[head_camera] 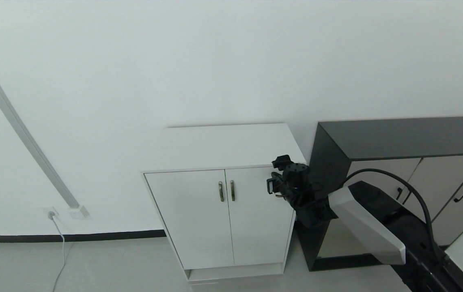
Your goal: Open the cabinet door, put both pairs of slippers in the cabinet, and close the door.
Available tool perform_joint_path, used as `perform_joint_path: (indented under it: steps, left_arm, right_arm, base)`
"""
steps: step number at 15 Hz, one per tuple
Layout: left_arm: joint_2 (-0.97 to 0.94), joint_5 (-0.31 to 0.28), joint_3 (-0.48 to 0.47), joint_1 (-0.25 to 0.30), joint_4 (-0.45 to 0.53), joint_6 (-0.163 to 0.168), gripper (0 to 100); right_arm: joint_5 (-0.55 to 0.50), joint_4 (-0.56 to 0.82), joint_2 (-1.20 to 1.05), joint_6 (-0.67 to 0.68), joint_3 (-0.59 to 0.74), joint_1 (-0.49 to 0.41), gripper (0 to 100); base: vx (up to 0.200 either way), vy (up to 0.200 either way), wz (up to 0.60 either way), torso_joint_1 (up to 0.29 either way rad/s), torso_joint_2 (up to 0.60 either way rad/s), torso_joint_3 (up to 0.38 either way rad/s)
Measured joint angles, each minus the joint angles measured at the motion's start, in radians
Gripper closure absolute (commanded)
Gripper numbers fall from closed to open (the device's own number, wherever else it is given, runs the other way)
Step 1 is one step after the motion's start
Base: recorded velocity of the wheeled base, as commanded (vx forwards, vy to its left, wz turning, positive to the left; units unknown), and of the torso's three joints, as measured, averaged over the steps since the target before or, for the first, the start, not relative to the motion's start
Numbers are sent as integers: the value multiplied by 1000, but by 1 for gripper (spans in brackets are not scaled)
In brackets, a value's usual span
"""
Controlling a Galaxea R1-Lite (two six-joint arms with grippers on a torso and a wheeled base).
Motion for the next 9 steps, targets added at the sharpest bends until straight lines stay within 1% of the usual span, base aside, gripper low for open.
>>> perform_joint_path:
  steps: [3, 6, 7, 9]
  left_arm:
    - [0, 0, 0, 0, 0, 0, 100]
    - [0, 0, 0, 0, 0, -1, 100]
    - [0, 0, 0, 0, 0, -1, 100]
    - [0, 0, 0, 0, 0, -2, 100]
  right_arm:
    - [0, -1, 6, 0, -5, 0, 100]
    - [-21, -30, -3, 2, 39, 2, 100]
    - [-25, -57, -17, 3, 77, 5, 100]
    - [-32, -119, -70, 4, 211, 10, 100]
  base:
    - [0, 0, 0, 0, 0, 0]
    - [0, 0, 0, 0, 0, 0]
    - [0, 0, 0, 0, 0, 0]
    - [0, 0, 0, 0, 0, 0]
